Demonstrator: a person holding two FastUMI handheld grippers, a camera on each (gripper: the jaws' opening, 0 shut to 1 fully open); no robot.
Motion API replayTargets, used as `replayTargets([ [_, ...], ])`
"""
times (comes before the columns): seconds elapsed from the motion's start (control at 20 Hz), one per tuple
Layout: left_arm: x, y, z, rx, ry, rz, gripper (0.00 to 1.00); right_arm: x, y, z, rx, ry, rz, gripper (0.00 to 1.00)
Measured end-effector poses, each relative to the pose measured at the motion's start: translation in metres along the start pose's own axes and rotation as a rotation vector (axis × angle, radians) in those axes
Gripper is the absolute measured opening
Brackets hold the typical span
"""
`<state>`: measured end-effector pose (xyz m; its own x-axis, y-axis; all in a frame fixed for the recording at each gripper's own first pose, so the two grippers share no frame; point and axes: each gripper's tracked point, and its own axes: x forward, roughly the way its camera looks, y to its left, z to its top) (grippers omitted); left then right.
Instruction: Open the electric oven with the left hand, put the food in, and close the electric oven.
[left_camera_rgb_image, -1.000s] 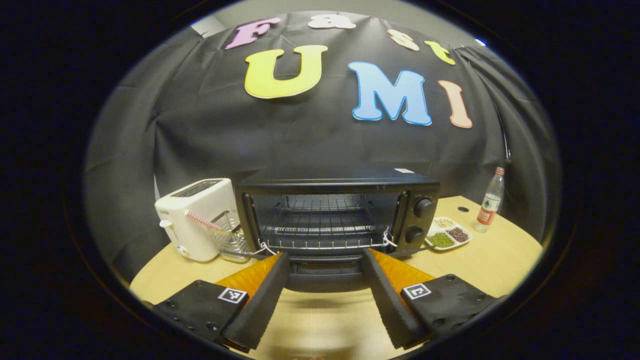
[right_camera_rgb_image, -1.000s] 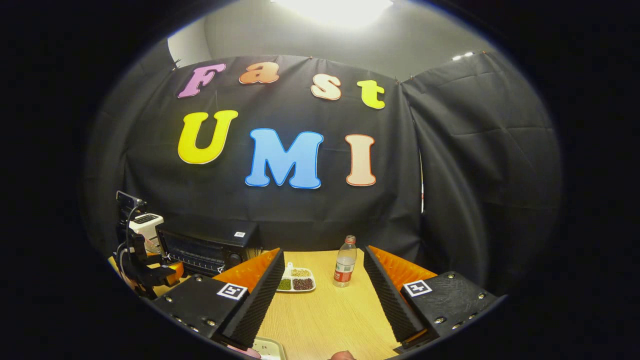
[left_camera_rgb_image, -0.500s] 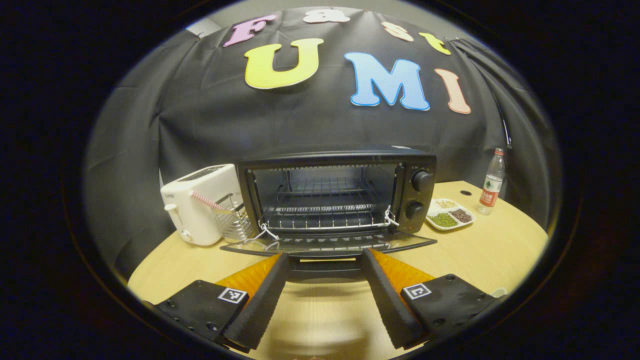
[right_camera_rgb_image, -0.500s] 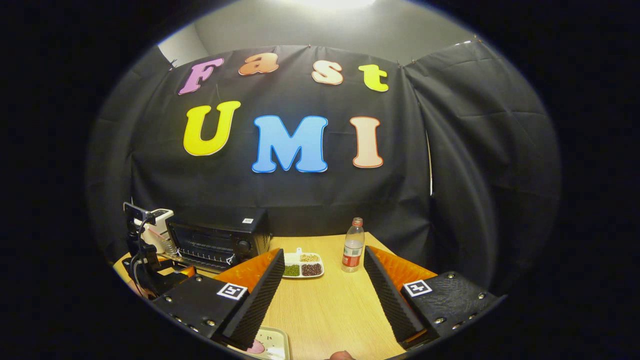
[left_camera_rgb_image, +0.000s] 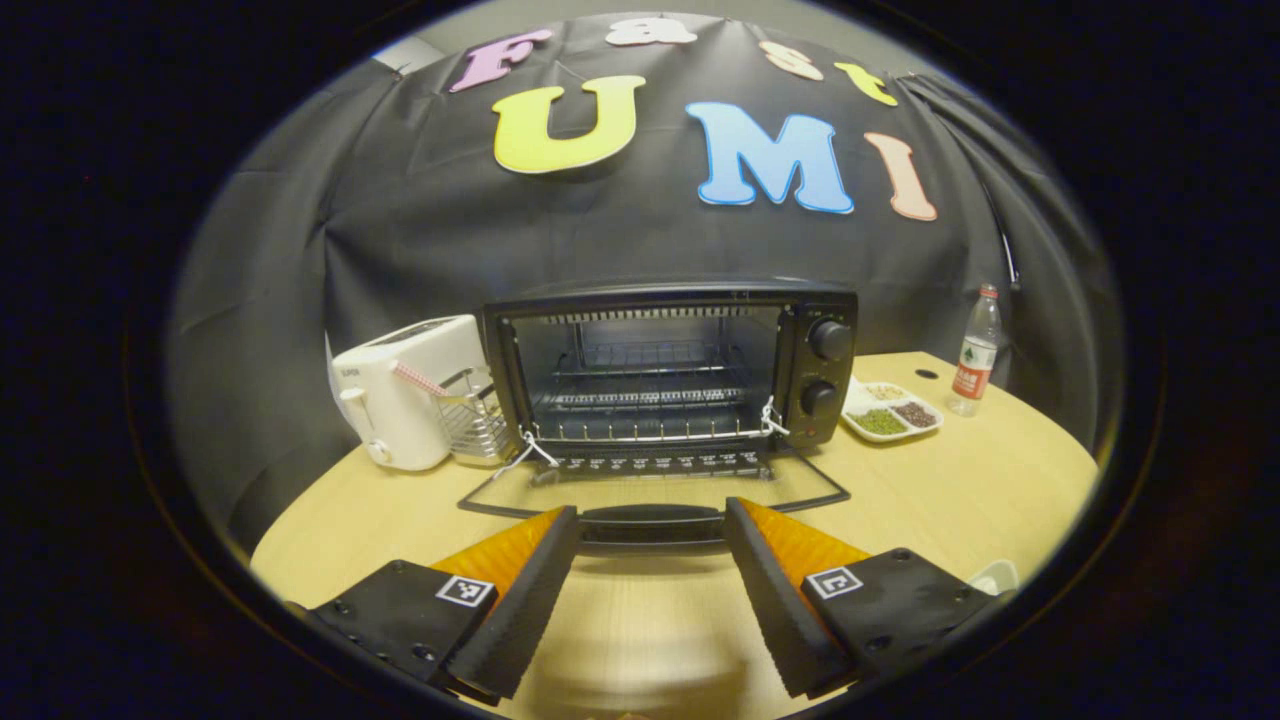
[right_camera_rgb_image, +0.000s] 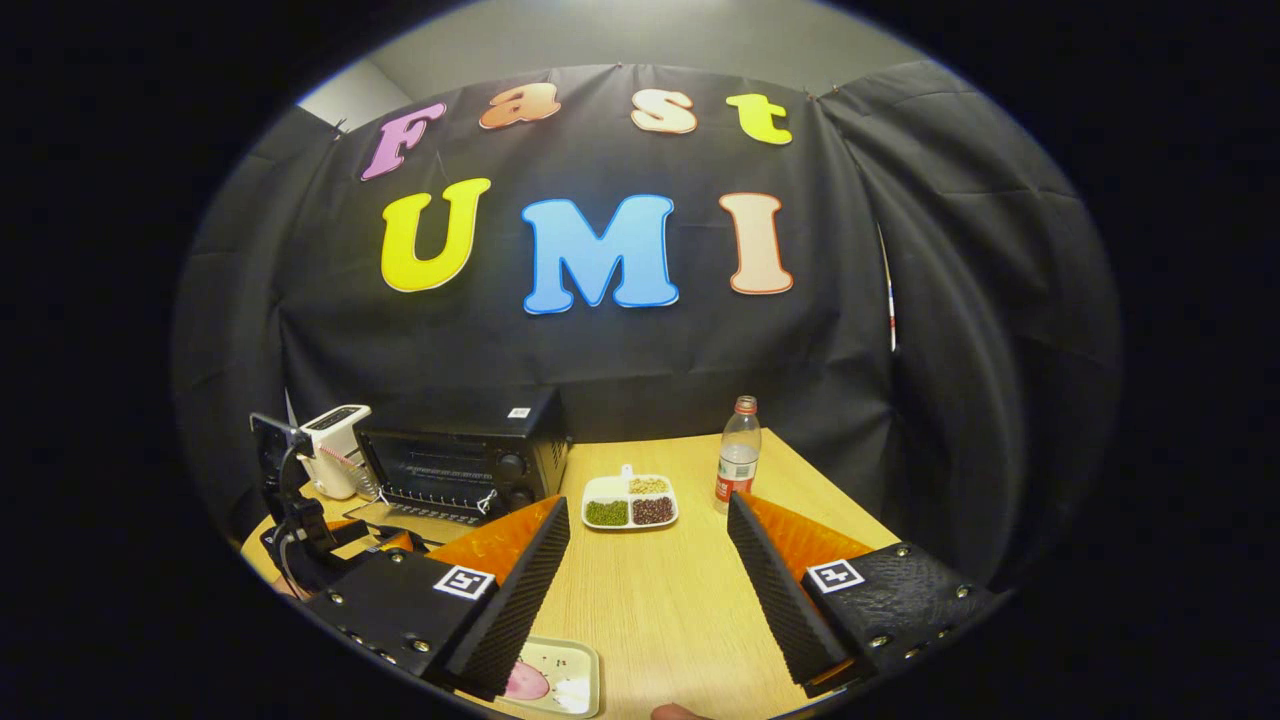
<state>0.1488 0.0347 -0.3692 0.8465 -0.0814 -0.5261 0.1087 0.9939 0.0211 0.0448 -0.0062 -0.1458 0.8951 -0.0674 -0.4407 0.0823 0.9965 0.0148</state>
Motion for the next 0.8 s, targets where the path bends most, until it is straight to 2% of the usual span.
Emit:
replayTargets([
  [0.25,-0.055,0.016,0.061,-0.030,-0.127,0.031,1.00,0.015,0.023,-0.030,-0.001,0.107,0.130,0.98],
  [0.5,-0.118,0.036,0.123,-0.035,-0.255,0.080,1.00,0.022,0.051,-0.081,0.001,0.301,0.292,0.99],
  [0.65,-0.147,0.043,0.146,-0.023,-0.299,0.108,1.00,0.019,0.059,-0.110,-0.005,0.410,0.344,0.99],
  [0.7,-0.156,0.045,0.150,-0.019,-0.304,0.115,0.97,0.016,0.059,-0.122,-0.008,0.445,0.356,0.98],
  [0.8,-0.173,0.048,0.160,-0.018,-0.324,0.129,1.00,0.012,0.059,-0.144,-0.026,0.517,0.375,0.99],
])
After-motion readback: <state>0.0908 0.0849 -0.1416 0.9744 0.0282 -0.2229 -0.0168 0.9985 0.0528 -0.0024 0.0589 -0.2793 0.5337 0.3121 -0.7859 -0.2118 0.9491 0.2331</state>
